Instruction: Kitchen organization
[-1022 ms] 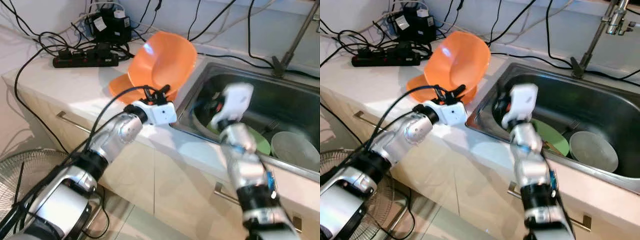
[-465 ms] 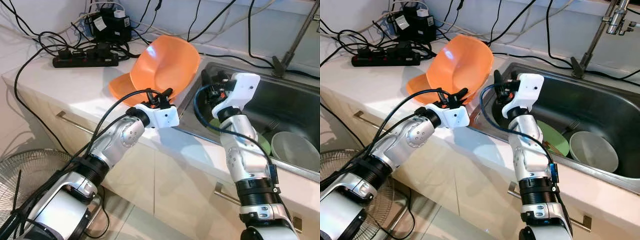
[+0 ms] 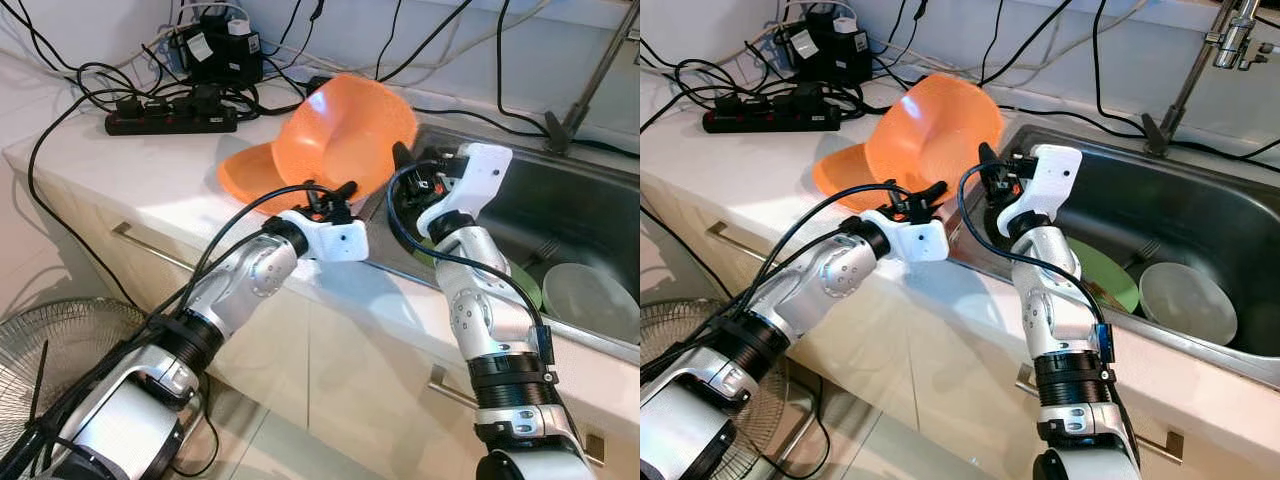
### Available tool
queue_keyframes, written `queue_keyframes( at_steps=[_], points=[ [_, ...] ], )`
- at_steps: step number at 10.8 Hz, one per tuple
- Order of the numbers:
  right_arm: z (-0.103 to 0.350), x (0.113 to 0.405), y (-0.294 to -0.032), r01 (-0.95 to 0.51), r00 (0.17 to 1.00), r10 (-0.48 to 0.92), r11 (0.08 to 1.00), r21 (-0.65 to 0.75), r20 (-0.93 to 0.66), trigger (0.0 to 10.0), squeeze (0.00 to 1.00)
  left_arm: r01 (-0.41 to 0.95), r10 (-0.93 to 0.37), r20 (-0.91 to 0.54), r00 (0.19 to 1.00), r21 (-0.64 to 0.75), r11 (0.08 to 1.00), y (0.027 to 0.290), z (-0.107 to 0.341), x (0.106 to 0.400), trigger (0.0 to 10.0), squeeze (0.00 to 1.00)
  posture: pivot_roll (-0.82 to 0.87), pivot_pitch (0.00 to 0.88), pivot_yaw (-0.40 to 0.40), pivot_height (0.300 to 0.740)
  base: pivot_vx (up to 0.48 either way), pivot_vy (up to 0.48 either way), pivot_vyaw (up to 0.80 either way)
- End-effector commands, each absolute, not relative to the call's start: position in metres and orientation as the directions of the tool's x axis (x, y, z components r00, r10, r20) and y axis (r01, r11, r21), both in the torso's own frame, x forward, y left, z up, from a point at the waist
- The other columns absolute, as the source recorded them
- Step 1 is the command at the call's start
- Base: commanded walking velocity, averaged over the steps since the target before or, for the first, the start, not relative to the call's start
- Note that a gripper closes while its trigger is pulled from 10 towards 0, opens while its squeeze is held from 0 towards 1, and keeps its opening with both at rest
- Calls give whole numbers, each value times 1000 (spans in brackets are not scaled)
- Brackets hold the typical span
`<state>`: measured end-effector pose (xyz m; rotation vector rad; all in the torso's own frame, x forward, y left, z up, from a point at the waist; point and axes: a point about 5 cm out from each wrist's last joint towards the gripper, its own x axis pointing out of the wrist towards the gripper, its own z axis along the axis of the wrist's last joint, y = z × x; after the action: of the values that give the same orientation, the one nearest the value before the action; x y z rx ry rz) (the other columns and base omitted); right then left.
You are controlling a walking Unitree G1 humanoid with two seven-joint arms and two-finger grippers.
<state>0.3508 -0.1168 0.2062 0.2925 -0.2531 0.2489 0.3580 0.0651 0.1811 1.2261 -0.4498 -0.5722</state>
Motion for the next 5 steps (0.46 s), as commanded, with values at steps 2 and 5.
queue_keyframes(
  at_steps=[2,5],
  points=[
    [213,351,-112,-302,930,221,915,268,294,10000,0,146,-666,40,745,964,221,56,186,352,10000,0,190,0,2,740,0,0,0],
    [213,351,-111,-300,932,218,913,277,290,10000,0,140,-705,39,708,971,194,51,186,347,10000,0,191,0,3,740,0,0,0]
  ],
)
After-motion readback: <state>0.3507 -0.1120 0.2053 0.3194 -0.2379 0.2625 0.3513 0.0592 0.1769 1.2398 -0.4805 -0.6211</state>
